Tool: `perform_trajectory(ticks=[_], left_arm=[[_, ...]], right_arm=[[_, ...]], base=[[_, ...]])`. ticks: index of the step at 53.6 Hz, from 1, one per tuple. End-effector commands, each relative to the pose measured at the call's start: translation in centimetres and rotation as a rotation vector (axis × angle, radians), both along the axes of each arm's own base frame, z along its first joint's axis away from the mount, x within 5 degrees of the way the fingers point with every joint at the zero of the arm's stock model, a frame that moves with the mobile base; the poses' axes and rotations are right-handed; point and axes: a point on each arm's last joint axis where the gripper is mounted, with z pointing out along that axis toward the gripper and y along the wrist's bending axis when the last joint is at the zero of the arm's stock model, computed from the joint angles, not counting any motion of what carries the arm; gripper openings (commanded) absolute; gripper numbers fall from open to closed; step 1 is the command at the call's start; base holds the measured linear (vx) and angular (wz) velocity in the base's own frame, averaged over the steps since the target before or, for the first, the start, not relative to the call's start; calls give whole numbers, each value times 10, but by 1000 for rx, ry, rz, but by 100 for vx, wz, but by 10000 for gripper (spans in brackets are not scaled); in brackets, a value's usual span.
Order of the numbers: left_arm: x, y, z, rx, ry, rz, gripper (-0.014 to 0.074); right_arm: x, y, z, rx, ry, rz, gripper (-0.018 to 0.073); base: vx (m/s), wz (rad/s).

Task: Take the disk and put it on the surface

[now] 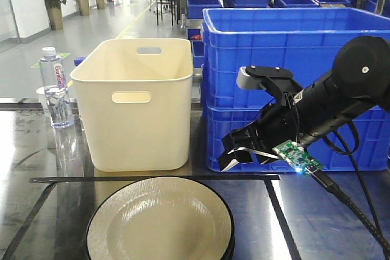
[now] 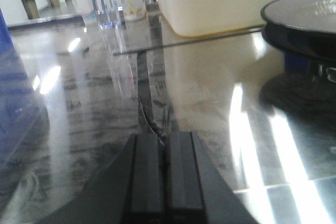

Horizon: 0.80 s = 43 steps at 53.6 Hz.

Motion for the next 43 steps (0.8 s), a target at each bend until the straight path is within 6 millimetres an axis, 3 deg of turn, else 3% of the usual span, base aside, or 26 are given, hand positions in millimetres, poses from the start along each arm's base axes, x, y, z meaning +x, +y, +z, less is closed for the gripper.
perform_trajectory(ticks=[1, 43], left_arm=[[-1, 0, 19, -28, -164, -3, -8], [-1, -1, 21, -31, -192, -4, -8]], right_arm=[[-7, -4, 28, 53, -107, -11, 573], [-8, -4, 28, 52, -105, -10, 573]], base=[[0, 0], [0, 0]])
